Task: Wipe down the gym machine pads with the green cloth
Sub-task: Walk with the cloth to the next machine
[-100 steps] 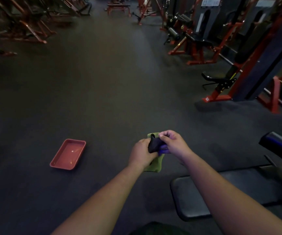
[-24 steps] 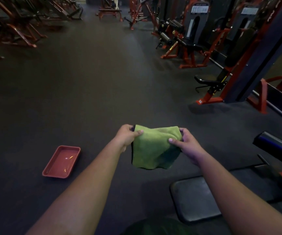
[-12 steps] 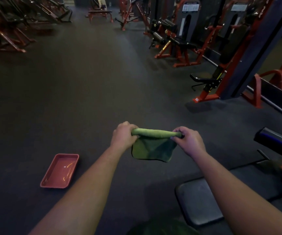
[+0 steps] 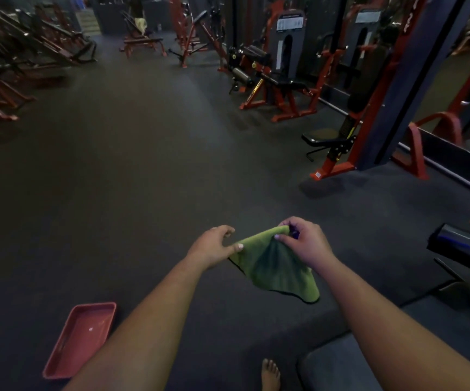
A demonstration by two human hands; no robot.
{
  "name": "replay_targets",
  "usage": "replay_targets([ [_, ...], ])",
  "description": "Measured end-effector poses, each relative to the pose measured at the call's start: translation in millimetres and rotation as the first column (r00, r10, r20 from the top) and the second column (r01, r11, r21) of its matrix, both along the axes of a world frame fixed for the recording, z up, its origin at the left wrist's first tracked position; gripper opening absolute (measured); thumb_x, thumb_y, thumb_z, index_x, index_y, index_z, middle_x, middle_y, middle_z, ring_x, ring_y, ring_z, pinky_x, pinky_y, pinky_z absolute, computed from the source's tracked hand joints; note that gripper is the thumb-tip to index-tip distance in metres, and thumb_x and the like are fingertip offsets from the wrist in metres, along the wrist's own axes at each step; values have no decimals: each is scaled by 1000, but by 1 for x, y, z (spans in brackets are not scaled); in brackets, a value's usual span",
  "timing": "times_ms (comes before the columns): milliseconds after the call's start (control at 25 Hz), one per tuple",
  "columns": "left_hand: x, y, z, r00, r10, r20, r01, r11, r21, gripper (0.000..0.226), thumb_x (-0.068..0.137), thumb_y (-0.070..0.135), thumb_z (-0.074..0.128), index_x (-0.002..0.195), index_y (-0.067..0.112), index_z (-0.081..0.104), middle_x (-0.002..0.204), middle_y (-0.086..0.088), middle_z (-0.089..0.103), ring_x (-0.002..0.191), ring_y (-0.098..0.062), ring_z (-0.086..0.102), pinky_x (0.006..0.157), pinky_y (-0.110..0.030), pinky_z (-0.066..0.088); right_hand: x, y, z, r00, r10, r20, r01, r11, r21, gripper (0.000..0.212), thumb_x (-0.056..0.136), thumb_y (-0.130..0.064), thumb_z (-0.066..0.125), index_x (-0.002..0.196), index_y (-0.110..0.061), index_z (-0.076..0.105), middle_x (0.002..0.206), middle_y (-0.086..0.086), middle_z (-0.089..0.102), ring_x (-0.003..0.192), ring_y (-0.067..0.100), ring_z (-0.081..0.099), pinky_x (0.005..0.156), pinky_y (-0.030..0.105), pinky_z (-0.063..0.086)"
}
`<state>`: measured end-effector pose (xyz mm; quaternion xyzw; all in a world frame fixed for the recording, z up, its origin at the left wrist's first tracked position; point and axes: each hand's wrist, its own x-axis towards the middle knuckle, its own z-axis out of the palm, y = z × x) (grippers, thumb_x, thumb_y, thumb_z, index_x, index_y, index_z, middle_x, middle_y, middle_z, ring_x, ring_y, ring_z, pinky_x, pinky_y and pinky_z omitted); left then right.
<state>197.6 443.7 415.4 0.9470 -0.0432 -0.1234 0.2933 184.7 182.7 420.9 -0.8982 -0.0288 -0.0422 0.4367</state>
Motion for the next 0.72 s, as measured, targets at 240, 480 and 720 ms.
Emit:
replay_targets([
  [240,129,-65,2,984,-176,-9,171,940,296,79,91,63,60,156,27,32,161,2,35,146,-22,34,113,-41,39,123,-51,-1,992,-76,-101,46,961,-274,10,86,-40,72,94,-38,65,87,-16,64,85,11,62,70,33,52],
  [480,263,-124,13,967,-242,78,202,917,343,81,91,66,57,157,26,31,164,1,30,149,-21,30,116,-40,33,243,-115,2,973,-198,-122,140,918,-372,10,89,-38,70,96,-35,64,91,-11,67,87,19,64,71,34,52],
  [720,415,-154,-6,936,-345,63,304,887,347,83,91,67,56,158,26,29,165,1,29,151,-21,28,118,-40,31,367,-149,-10,931,-331,-154,254,890,-379,8,90,-38,68,95,-38,63,89,-13,65,85,16,62,71,37,55],
])
